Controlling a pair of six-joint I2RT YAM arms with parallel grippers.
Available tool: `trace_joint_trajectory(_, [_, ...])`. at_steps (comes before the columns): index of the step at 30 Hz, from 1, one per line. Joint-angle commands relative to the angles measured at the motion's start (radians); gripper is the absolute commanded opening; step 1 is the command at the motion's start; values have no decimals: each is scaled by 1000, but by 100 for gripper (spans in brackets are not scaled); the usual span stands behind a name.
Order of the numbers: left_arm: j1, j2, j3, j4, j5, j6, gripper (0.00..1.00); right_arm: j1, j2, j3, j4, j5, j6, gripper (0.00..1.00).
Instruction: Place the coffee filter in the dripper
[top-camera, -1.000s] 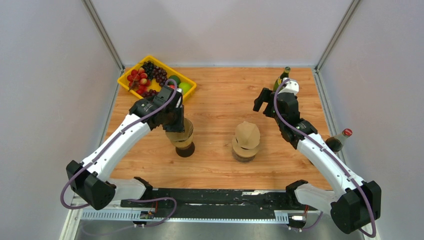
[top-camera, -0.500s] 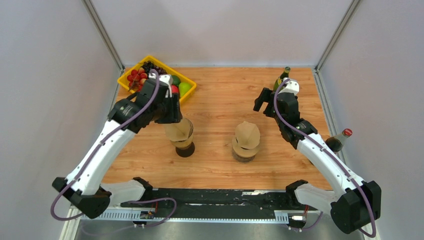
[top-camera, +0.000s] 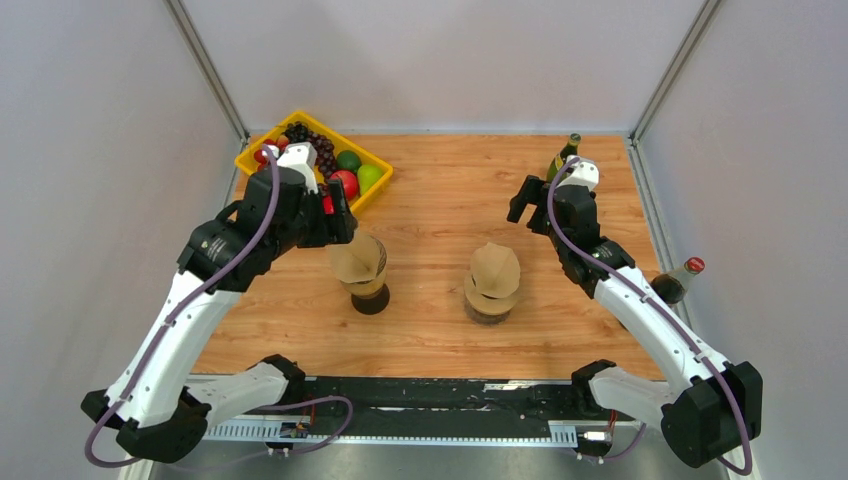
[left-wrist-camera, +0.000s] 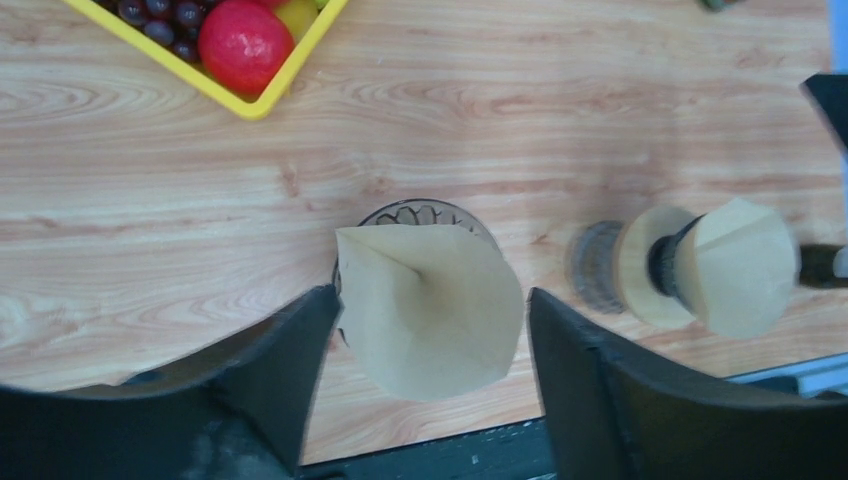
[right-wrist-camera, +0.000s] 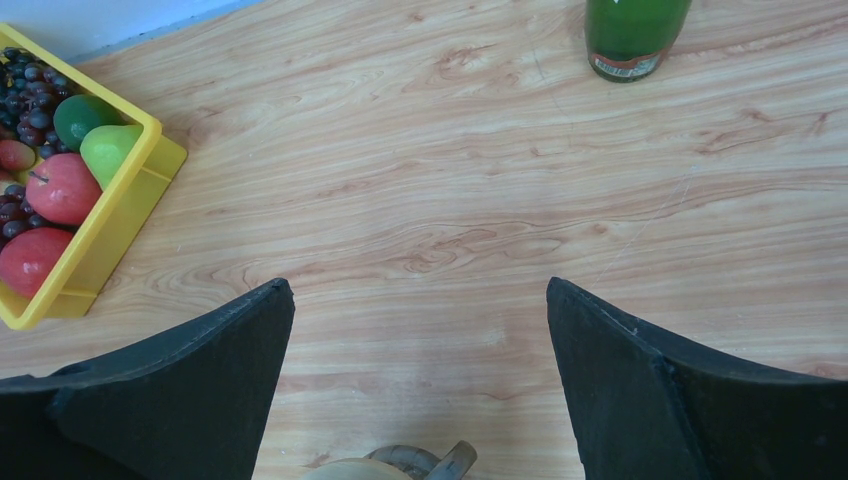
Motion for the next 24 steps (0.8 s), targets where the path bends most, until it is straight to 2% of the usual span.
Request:
trace_joint_trajectory(1, [3,3,-12,-12,-84,-21,97,-5,-19,12,8,22,-17,100])
trace_joint_trajectory(6, [3,16,-47,-35,-259,-92,100,-5,-26,11,8,41,-13,100])
trace_joint_trajectory(10, [23,34,-86,-44,-505,-196,100,-6,-30,11,8,59,-10,100])
trace_joint_trajectory(11, [32,32,-116,-14,-525,-221,100,-5,-30,12,8,61,-10,100])
trace_joint_trajectory(17, [239,-1,-254,207,-474,-214,100,-5,-13,26,9,81,-31,100])
trace_joint_trajectory(21, [380,-20,-332,330,-379,-206,100,-6,-11,28,9,115,-33,100])
trace_joint_trajectory(24, [435,-24,-378,414,-380,-201,100,-6,-13,30,14,124,-29,100])
